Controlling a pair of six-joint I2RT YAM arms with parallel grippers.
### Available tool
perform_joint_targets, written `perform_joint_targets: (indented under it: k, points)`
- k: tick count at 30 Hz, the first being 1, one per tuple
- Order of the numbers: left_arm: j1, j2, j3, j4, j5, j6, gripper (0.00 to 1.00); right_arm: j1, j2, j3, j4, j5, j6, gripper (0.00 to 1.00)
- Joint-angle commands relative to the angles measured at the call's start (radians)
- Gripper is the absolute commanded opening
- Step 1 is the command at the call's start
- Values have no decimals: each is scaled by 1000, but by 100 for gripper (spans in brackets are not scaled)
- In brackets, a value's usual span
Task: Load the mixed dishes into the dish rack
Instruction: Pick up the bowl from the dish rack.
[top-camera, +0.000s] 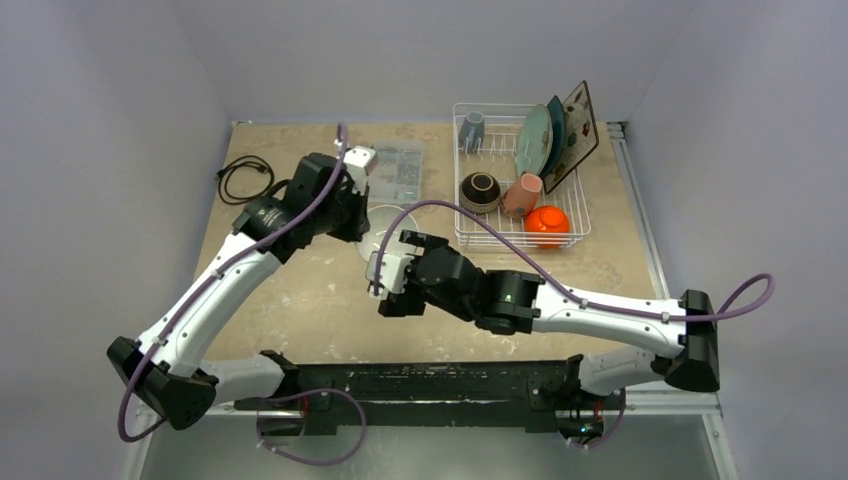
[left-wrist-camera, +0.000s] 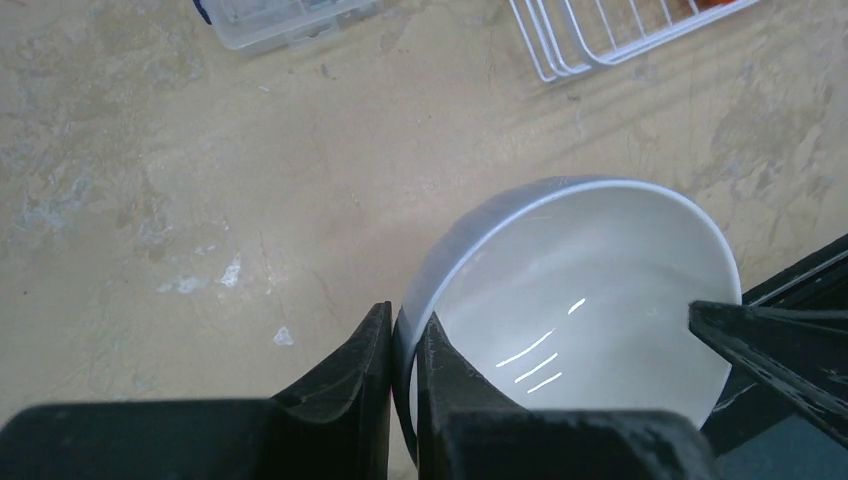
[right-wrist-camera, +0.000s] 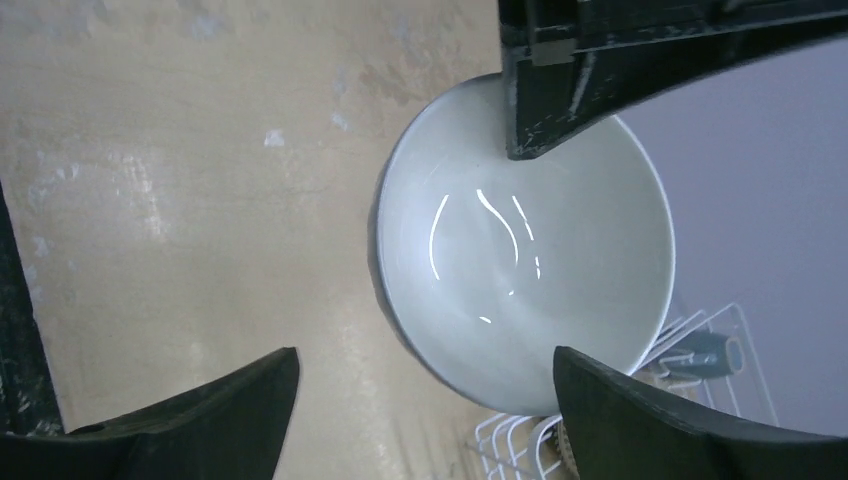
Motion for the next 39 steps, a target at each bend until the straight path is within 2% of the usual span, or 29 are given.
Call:
perform_joint_targets:
  k: [1, 4, 8, 11, 13, 17, 20, 22, 24, 26, 28, 31, 33, 36, 39]
  points:
    - [131, -90, -32, 199, 183, -153, 0, -7, -124, -100, 183, 60, 99, 99]
    - [206, -103, -62, 262, 337, -214, 0, -60, -199, -152, 203, -19, 195, 99]
    - [310, -107, -109, 399, 628, -354, 0, -262, -328, -222, 247, -252, 404, 99]
    - [368, -117, -192, 594, 810, -528, 0, -391, -460, -317, 344, -414, 588, 99]
    - [379, -126, -247, 810, 912, -659, 0, -486, -497, -357, 423, -544, 717, 99]
    - [378, -130, -305, 1079, 1014, -890, 0, -659, -478, -380, 575, -835, 942, 99]
    - [378, -134, -325, 1139, 1033, -971, 0, -739, -430, -393, 802, -1061, 1103, 98]
    - [377, -140, -338, 1166, 1028, -1006, 0, -744, -370, -374, 938, -1091, 1208, 99]
    - [374, -142, -362, 1230, 1021, -1057, 0, -745, -291, -382, 1159, -1137, 1373, 99]
    - [370, -136, -383, 1292, 1017, -1104, 0, -735, -219, -399, 1392, -1135, 1527, 99]
    - [367, -127, -395, 1315, 1015, -1134, 0, -705, -174, -385, 1492, -1125, 1571, 99]
    - [363, -112, -418, 1372, 1013, -1186, 0, -626, -159, -319, 1368, -1083, 1446, 99]
    - [363, -114, -425, 1356, 1002, -1183, 0, -576, -171, -275, 1284, -1023, 1363, 99]
    - [361, -148, -429, 1271, 931, -1112, 0, -509, -230, -248, 1034, -746, 1249, 99]
    - [358, -182, -416, 1142, 851, -1007, 0, -421, -256, -224, 905, -540, 1161, 99]
